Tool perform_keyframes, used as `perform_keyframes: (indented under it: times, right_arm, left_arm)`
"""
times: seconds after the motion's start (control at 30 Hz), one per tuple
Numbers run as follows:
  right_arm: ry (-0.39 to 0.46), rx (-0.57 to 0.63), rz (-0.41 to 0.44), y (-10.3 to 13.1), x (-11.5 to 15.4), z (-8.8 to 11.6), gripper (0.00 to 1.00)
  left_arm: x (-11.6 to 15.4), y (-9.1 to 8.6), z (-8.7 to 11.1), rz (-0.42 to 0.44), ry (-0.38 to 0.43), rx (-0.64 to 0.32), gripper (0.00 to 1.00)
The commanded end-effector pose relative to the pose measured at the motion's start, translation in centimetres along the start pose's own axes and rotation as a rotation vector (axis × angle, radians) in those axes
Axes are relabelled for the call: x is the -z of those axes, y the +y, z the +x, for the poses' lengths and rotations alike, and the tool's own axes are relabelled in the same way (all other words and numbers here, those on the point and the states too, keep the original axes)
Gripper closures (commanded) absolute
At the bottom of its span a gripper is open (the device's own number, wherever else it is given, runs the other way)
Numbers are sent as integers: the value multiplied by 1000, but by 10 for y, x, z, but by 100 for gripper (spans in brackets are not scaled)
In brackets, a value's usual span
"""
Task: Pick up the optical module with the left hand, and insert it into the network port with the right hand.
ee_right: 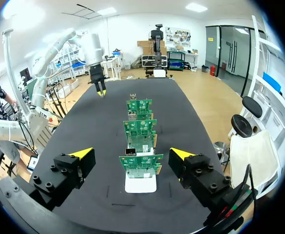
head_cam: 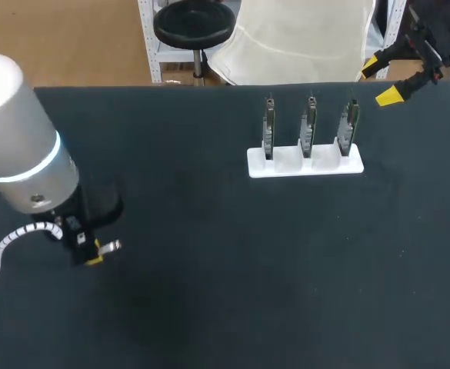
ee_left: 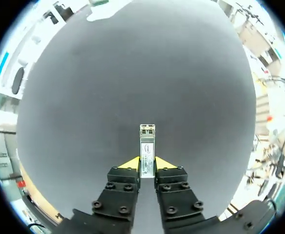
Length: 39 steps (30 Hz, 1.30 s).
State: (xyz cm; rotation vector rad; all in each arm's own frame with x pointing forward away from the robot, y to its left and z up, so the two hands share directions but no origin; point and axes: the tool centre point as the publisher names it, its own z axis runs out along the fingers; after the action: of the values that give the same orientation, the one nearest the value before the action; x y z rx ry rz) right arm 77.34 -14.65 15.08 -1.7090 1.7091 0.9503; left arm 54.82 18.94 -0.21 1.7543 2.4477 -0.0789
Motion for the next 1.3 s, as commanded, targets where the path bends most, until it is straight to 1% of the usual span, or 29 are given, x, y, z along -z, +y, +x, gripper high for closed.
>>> perform_keyframes:
  times: [0.03, 0.1, 0.13, 0.17, 0.27, 0.3, 0.33, 0.37, 0.43, 0.47, 0.57, 0.6, 0.63, 0.67, 0.7, 0.77, 0.9, 1.07, 1.17, 1.3]
  right_arm:
    - [0, 1, 3, 1, 0, 0, 0]
    - [0, 1, 3, 1, 0, 0, 0]
    - [0, 1, 3, 1, 0, 0, 0]
    - [0, 1, 3, 1, 0, 0, 0]
    - [0, 1, 3, 1, 0, 0, 0]
    - [0, 1, 3, 1, 0, 0, 0]
    - [0, 1, 3, 1, 0, 0, 0]
    - [0, 1, 3, 1, 0, 0, 0]
    - [0, 1, 3, 1, 0, 0, 0]
    - [0, 1, 3, 1, 0, 0, 0]
    - [0, 1, 3, 1, 0, 0, 0]
    - [0, 1, 3, 1, 0, 0, 0]
    - [0, 1, 3, 1, 0, 0, 0]
    - [0, 1, 3, 1, 0, 0, 0]
    - [0, 1, 3, 1, 0, 0, 0]
    - [0, 1, 3, 1, 0, 0, 0]
    - [0, 1, 3, 1, 0, 0, 0]
    - [0, 1, 3, 1, 0, 0, 0]
    - [0, 1, 3, 1, 0, 0, 0]
    - [0, 1, 3, 1, 0, 0, 0]
  left_arm:
    - [20, 17, -11, -40, -55, 21, 100]
    - [28, 31, -21, -61, -91, 44, 100]
    - [33, 38, -27, -73, -122, 63, 100]
    - [40, 47, -36, -77, -161, 88, 100]
    - [55, 67, -55, -93, -258, 128, 100]
    - [64, 78, -66, -105, -312, 141, 100]
    - [69, 84, -73, -109, -343, 148, 100]
    - [79, 94, -85, -122, -397, 152, 100]
    - [91, 108, -103, -136, -458, 143, 100]
    - [101, 118, -120, -147, -508, 126, 100]
    - [119, 137, -155, -174, -586, 82, 100]
    - [124, 143, -165, -174, -632, 79, 100]
    - [130, 149, -176, -177, -664, 76, 100]
    - [133, 152, -183, -180, -682, 74, 100]
    - [141, 157, -200, -174, -744, 69, 100]
    - [150, 162, -223, -188, -774, 21, 100]
    - [166, 167, -266, -178, -885, -26, 100]
    - [179, 164, -318, -141, -993, -78, 100]
    - [182, 159, -344, -122, -1039, -105, 100]
    - [184, 151, -376, -69, -1111, -117, 100]
